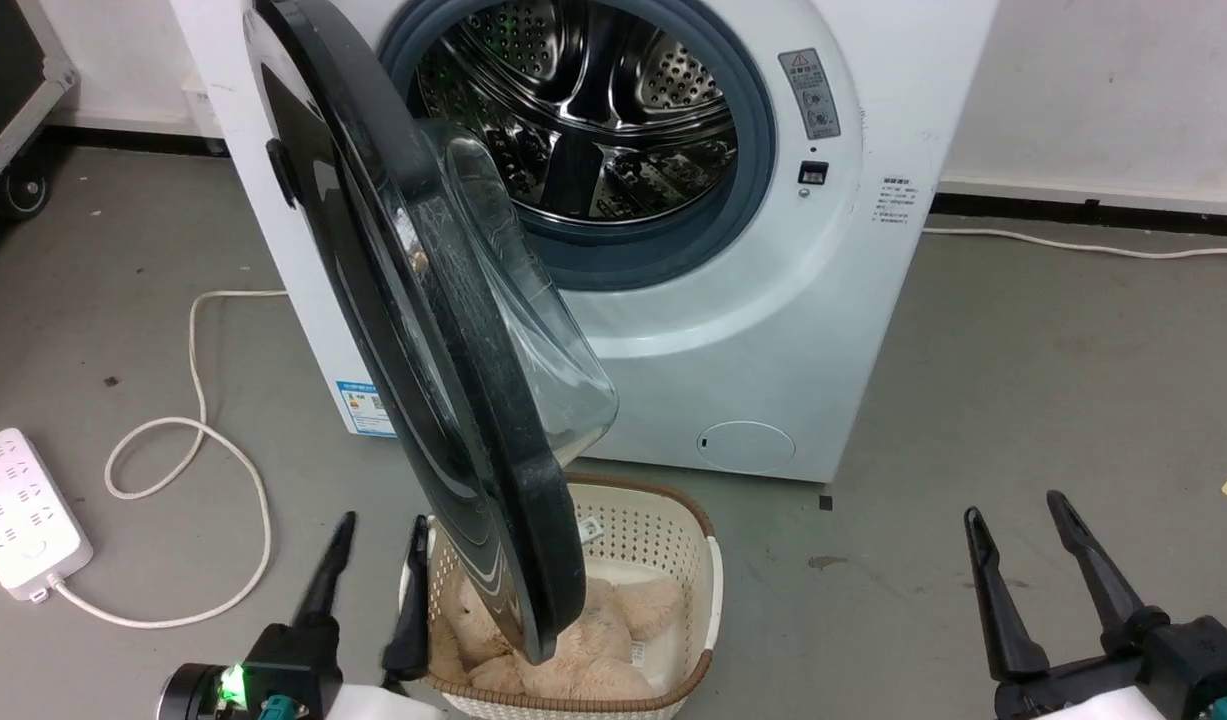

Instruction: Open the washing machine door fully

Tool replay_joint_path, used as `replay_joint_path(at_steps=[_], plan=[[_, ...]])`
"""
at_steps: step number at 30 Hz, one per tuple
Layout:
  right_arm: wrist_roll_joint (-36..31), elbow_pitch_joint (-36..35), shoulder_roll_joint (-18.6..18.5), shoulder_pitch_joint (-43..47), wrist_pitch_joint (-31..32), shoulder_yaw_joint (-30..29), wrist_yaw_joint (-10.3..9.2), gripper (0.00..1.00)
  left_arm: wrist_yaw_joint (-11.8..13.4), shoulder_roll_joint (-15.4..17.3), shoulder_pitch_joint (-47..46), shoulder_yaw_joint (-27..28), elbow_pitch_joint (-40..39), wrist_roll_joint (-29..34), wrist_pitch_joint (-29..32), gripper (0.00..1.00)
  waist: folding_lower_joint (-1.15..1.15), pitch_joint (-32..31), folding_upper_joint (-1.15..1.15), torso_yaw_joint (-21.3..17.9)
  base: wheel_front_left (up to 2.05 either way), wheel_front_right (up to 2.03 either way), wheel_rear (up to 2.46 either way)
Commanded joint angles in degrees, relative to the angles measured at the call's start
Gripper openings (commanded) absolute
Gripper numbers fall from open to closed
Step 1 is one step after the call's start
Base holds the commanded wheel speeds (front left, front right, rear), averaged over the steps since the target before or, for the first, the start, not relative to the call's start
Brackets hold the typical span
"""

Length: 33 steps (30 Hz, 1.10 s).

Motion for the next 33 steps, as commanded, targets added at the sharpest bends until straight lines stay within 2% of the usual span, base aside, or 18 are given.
replay_joint_path(at_steps=[1,6,13,17,20,24,30,33], plan=[[0.7,0.2,0.3,0.6,-0.1,0.2,-0.05,1.0,-0.1,0.4,0.2,-0.1,0.1,-0.3,-0.3,0.0,0.0,0.1,0.0,-0.1,0.0,0.0,0.0],[1.4,0.6,0.3,0.2,-0.3,0.6,-0.05,1.0,0.0,0.0,-0.7,0.7,-3.3,-1.4,-0.3,0.0,0.0,0.3,0.0,-0.2,0.0,0.0,0.0],[2.5,0.8,0.4,-0.6,0.0,0.0,-0.05,1.0,1.8,-0.3,-6.0,5.5,-18.9,-2.0,-0.3,0.0,0.0,0.5,0.0,-0.1,0.0,0.0,0.0],[2.9,0.9,0.4,-1.0,0.1,-0.2,-0.05,1.0,1.9,0.2,-10.5,5.4,-27.3,-1.2,0.5,0.0,0.0,0.4,0.0,-0.3,0.0,0.0,0.0],[2.1,1.0,0.4,-1.1,0.1,-0.2,-0.05,1.0,1.6,0.0,-14.0,3.0,-32.9,-0.3,4.1,0.0,0.0,0.4,0.0,-0.4,0.0,0.0,0.0],[2.0,1.1,0.4,-1.1,0.0,0.8,-0.05,1.0,0.4,-1.0,-16.7,-2.7,-35.5,-0.2,10.2,0.0,0.0,0.6,0.0,-0.9,0.0,0.0,0.0],[1.1,1.3,0.4,-1.4,0.3,1.5,-0.05,1.0,-0.8,-2.4,-15.5,-11.7,-30.9,-0.9,15.9,0.0,0.0,1.7,0.0,-1.6,0.0,0.0,0.0],[1.2,1.2,0.4,-1.6,0.3,1.5,-0.05,1.0,-1.2,-2.8,-13.5,-15.5,-26.8,-1.2,15.4,0.0,0.0,2.4,0.0,-2.1,0.0,0.0,0.0]])
